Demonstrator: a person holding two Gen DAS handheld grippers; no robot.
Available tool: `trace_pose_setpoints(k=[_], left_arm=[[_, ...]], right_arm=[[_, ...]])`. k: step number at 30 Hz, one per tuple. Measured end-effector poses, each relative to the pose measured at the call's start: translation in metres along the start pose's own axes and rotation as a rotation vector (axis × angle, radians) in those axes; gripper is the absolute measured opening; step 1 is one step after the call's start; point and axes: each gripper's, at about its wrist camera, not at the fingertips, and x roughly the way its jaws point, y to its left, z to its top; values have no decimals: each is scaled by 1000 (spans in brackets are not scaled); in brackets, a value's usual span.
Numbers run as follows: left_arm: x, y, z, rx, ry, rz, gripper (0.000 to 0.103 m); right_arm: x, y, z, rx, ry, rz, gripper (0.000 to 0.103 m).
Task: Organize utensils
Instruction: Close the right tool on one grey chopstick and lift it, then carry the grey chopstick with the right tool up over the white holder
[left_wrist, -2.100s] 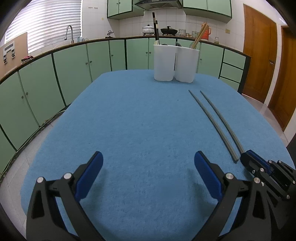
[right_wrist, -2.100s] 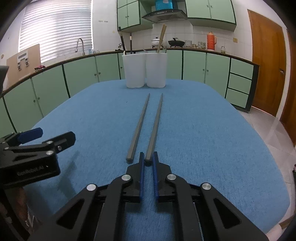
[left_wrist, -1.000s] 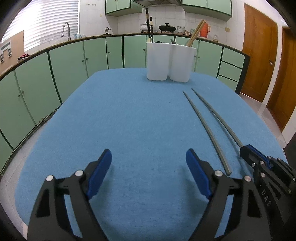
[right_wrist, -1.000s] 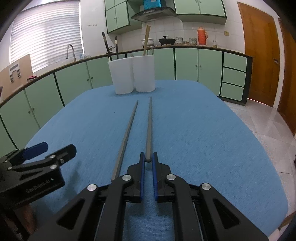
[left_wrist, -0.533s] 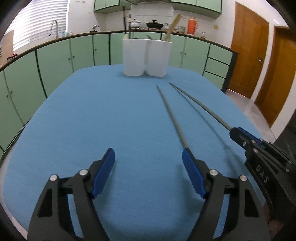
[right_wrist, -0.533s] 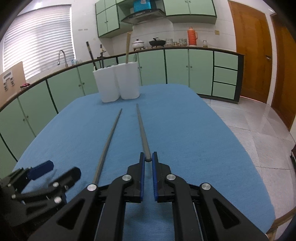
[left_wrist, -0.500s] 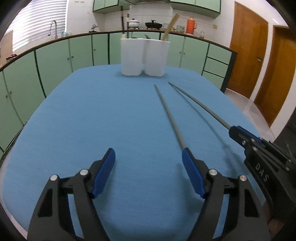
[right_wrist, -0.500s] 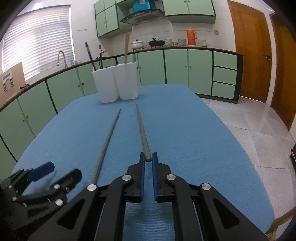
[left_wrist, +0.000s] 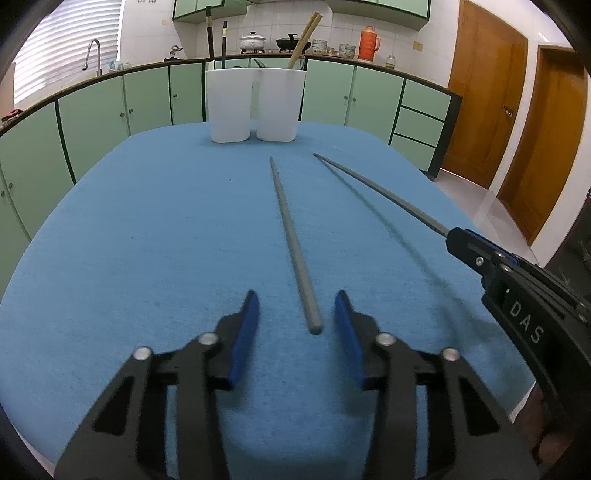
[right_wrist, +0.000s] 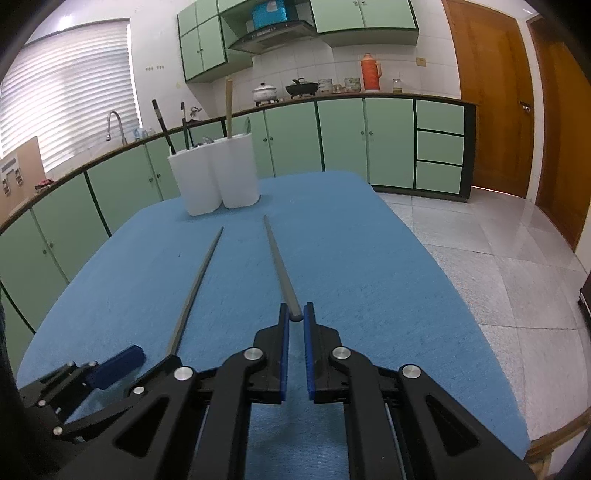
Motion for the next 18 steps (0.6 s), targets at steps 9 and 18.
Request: trace_pose_setpoints(k=[9,18], left_arm=[[5,-7,3,-1,20,-1,9],[-4,3,21,-14,-7,16,6]], right_arm=[[-8,-8,2,10,-14,5,7],[-13,-6,14,7,-39,14,7]])
